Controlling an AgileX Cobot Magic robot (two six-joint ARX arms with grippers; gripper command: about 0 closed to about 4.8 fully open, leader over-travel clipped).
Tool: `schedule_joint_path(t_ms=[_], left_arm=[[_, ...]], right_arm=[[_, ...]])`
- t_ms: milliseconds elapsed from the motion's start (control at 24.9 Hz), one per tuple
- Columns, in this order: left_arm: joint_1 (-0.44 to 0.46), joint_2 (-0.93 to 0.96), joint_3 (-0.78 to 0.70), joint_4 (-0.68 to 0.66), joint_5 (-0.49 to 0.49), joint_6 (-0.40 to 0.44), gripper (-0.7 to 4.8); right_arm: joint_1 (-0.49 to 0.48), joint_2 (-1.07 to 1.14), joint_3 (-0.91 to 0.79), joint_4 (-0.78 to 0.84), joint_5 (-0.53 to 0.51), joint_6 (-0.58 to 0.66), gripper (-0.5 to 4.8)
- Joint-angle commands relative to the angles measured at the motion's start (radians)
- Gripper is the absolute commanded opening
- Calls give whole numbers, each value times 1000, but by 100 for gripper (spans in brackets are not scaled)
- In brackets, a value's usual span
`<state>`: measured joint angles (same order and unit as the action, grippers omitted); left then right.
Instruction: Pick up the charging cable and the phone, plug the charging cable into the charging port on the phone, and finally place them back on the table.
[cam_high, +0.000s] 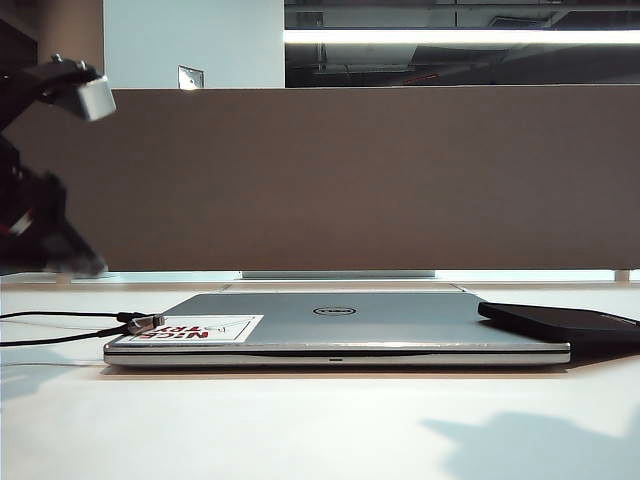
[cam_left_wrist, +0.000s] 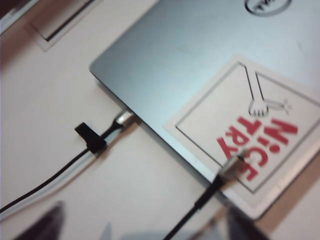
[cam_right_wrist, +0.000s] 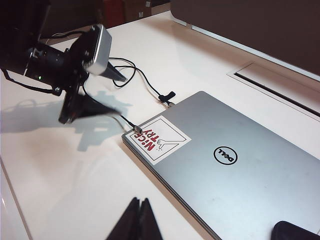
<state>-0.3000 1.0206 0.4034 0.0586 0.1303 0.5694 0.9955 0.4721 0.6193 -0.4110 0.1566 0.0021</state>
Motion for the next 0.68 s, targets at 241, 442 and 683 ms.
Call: schedule_joint_path(t_ms=[241,442,683], left_arm=[[0,0,-31,-11,4,273,395],[0,11,-35,27,4,295,395],[0,153,-35,185,4,295,395]], right_arm=[[0,-2,6,19,0,-3,-4],[0,-2,6,21,0,-3,-4],[0,-2,6,27,0,-3,-4]])
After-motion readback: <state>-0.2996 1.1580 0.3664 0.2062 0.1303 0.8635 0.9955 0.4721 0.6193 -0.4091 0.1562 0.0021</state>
